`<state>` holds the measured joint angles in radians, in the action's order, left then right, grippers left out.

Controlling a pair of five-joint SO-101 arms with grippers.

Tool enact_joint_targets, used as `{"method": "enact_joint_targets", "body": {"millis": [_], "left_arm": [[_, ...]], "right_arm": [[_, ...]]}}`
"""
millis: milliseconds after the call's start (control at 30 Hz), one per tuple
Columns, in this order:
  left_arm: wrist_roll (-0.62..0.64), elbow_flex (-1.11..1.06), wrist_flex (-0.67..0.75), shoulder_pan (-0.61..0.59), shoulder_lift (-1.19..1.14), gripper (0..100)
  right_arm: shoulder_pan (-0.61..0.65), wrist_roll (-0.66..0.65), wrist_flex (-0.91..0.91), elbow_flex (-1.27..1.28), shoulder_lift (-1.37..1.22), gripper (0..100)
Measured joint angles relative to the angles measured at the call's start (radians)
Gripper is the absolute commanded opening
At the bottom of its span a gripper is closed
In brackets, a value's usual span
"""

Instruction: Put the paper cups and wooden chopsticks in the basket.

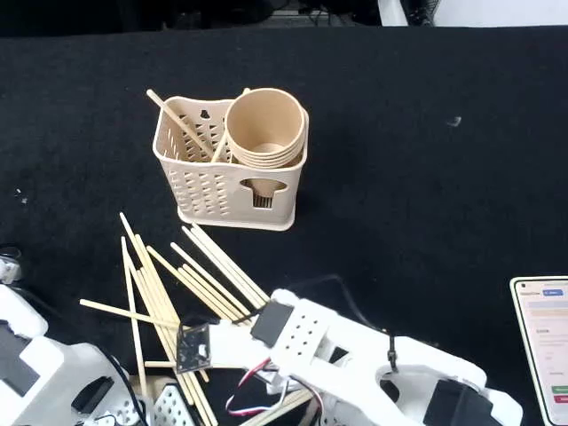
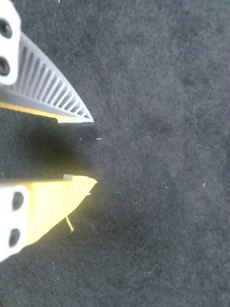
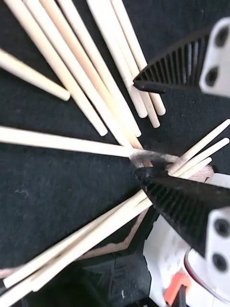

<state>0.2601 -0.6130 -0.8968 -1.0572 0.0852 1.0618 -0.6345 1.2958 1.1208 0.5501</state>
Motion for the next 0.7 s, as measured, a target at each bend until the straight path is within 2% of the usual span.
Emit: {"method": "enact_joint_targets", "body": {"millis": [700], "left_arm": [[0.002,0.000,0.000,0.000,0.000,18]], "right_arm": [[-0.012,0.000,-0.137,0.091,0.038,24.7]]}}
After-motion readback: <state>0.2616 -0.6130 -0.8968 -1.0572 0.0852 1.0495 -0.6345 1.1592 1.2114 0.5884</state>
